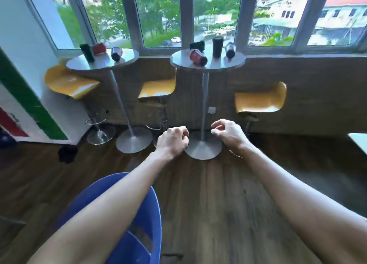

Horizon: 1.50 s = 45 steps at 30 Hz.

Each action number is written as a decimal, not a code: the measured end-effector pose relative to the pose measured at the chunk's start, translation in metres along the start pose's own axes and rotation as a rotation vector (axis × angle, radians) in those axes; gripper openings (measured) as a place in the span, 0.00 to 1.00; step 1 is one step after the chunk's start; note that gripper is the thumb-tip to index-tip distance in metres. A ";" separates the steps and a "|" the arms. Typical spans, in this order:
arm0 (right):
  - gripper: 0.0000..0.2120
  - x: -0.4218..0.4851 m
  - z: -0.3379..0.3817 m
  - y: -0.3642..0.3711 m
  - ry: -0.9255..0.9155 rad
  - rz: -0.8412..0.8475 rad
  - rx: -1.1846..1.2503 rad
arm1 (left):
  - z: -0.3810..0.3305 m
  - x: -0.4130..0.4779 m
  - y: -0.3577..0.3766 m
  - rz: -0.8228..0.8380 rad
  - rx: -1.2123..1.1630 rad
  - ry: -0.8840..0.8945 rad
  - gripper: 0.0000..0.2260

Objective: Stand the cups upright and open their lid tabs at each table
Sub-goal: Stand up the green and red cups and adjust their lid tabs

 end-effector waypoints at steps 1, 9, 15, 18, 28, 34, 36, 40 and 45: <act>0.11 0.020 -0.005 -0.019 0.000 -0.011 -0.004 | -0.017 0.025 0.005 -0.006 -0.005 0.008 0.10; 0.11 0.184 -0.016 -0.108 -0.036 -0.052 -0.042 | -0.088 0.202 0.006 -0.061 -0.035 0.053 0.09; 0.11 0.313 -0.011 -0.120 -0.044 -0.095 -0.020 | -0.073 0.348 0.008 -0.068 -0.111 0.014 0.07; 0.11 0.377 -0.005 -0.120 -0.057 -0.124 -0.003 | -0.064 0.429 0.002 -0.093 -0.182 0.016 0.09; 0.11 0.573 -0.005 -0.136 -0.012 -0.185 0.004 | -0.043 0.643 0.013 -0.054 -0.343 -0.143 0.19; 0.08 0.695 -0.022 -0.145 -0.073 -0.174 -0.013 | -0.009 0.741 0.061 -0.037 -0.503 -0.471 0.43; 0.10 0.735 -0.018 -0.151 -0.102 -0.194 -0.006 | 0.000 0.766 0.076 -0.013 -0.553 -0.574 0.50; 0.17 0.811 -0.005 -0.169 -0.139 -0.237 -0.110 | 0.030 0.818 0.118 -0.006 -0.659 -0.702 0.60; 0.25 0.893 0.000 -0.175 -0.130 -0.143 -0.346 | 0.038 0.851 0.140 0.010 -0.676 -0.706 0.49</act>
Point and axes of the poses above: each hand's wrist, its own x-axis towards the middle knuckle, its own y-axis out of the palm, z = x × y, the point moved 8 cm from there along x, towards the middle knuckle, and after that the axes turned 1 degree about x, right-handed, at the moved point
